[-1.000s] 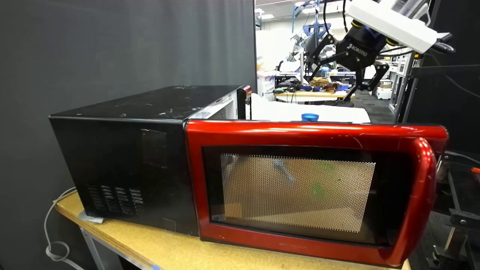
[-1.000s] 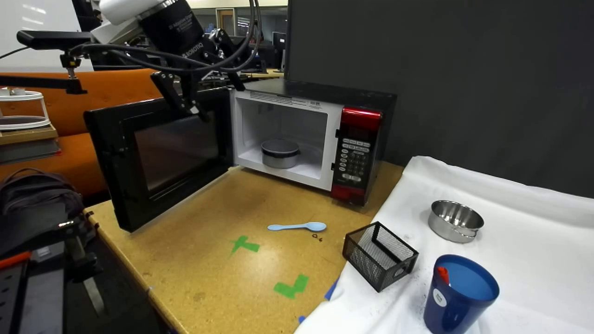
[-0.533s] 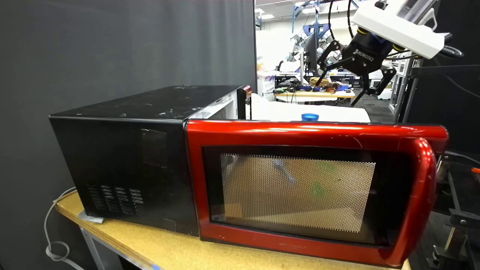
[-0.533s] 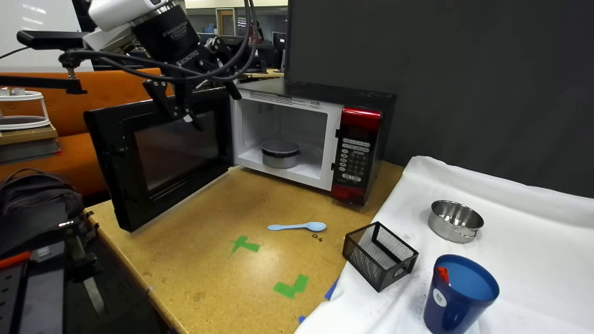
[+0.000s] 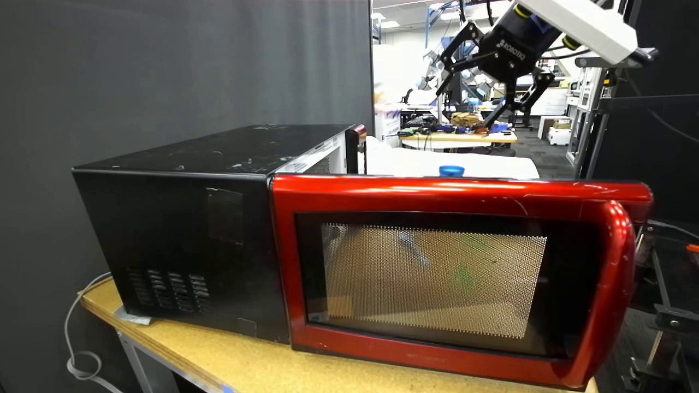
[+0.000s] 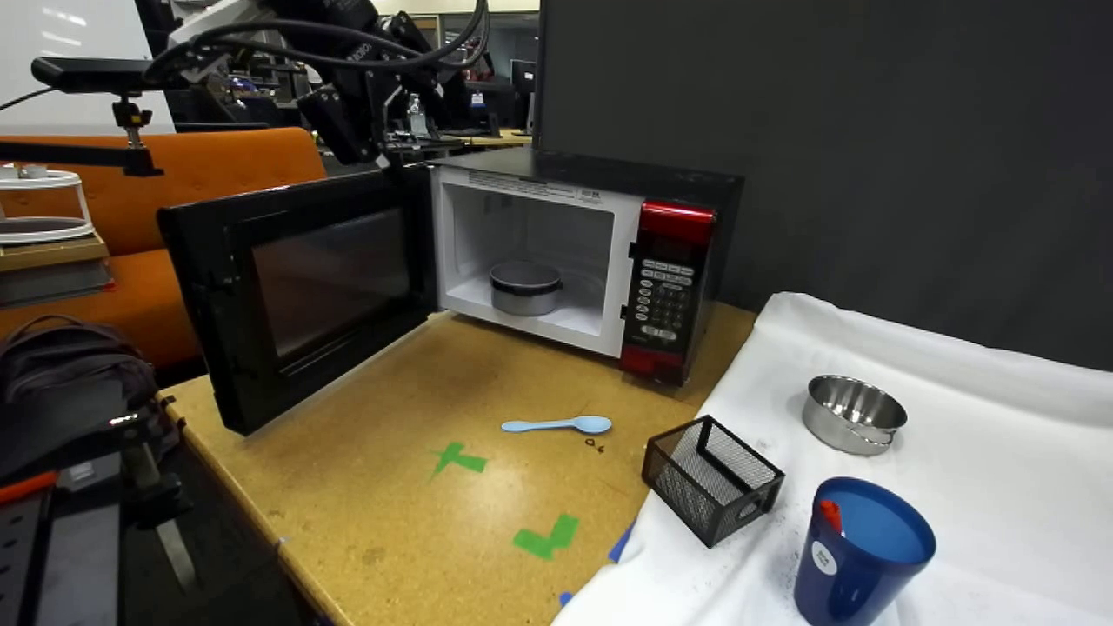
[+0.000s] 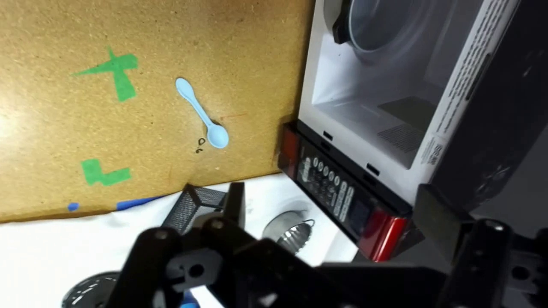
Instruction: Put the gray dish in the microwave
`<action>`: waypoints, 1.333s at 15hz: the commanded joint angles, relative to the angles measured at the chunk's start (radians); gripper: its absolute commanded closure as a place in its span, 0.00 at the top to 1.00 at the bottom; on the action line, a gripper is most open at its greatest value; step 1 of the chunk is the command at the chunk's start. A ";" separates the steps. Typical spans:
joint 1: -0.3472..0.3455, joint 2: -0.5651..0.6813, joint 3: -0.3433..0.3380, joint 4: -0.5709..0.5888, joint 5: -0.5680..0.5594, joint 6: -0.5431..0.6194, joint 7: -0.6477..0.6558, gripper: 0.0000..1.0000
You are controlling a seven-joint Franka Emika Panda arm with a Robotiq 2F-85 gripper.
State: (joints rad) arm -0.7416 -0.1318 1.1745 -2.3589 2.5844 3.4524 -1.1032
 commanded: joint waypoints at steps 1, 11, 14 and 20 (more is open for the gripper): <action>0.059 0.025 -0.025 0.013 -0.038 0.002 -0.150 1.00; 0.151 0.077 -0.120 0.022 -0.113 0.015 -0.499 1.00; 0.157 0.095 -0.146 0.029 -0.102 0.014 -0.565 1.00; 0.139 0.086 -0.140 0.009 -0.114 -0.001 -0.554 1.00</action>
State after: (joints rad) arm -0.6024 -0.0459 1.0345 -2.3497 2.4706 3.4515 -1.6572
